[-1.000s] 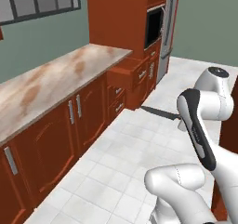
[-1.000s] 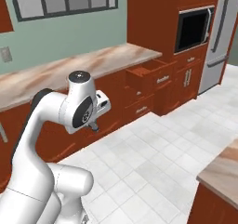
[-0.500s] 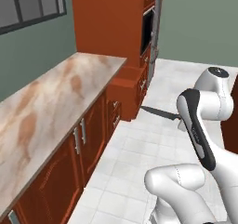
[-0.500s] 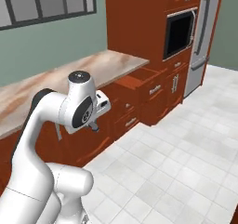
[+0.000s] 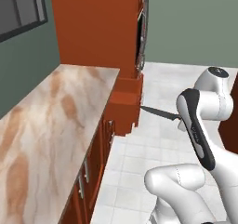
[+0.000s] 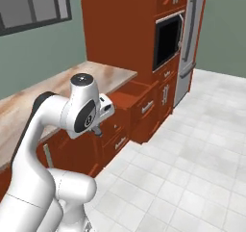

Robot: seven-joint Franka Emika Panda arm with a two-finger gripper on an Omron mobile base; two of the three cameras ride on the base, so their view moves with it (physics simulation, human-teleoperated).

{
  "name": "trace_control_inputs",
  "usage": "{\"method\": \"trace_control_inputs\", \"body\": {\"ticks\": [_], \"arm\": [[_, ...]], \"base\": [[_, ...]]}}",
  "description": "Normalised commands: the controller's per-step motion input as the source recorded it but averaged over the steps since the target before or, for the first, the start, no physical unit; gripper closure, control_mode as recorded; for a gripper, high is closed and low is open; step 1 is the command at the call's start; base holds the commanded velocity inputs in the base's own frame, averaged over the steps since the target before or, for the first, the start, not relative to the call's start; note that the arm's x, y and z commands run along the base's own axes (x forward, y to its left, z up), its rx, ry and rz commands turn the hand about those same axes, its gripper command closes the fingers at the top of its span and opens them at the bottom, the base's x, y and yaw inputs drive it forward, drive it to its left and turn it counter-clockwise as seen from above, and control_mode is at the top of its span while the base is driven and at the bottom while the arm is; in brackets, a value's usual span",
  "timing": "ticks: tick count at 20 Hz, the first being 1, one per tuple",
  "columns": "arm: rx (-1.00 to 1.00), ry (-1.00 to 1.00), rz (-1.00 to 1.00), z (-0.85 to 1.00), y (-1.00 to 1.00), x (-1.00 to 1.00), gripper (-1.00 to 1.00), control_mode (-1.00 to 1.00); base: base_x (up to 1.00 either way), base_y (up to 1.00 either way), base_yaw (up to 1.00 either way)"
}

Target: Pick up the metallic utensils from the counter and place them in the open drawer. Make sure not to pick up any wooden utensils.

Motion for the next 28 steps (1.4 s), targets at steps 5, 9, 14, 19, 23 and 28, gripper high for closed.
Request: {"method": "trace_control_inputs", "body": {"ticks": [5,9,14,19,23,28], "arm": [[0.0,0.0,0.0,0.0,0.0,0.0,1.0,1.0],[0.0,0.0,0.0,0.0,0.0,0.0,1.0,1.0],[0.0,0.0,0.0,0.0,0.0,0.0,1.0,1.0],[0.0,0.0,0.0,0.0,0.0,0.0,1.0,1.0],[0.0,0.0,0.0,0.0,0.0,0.0,1.0,1.0],[0.0,0.0,0.0,0.0,0.0,0.0,1.0,1.0]], "base": [[0.89,0.28,-0.28],[0.77,0.33,-0.27],[0.59,0.35,-0.22],[0.2,-0.02,-0.2],[0.28,-0.12,-0.19],[0.64,0.01,-0.16]]}}
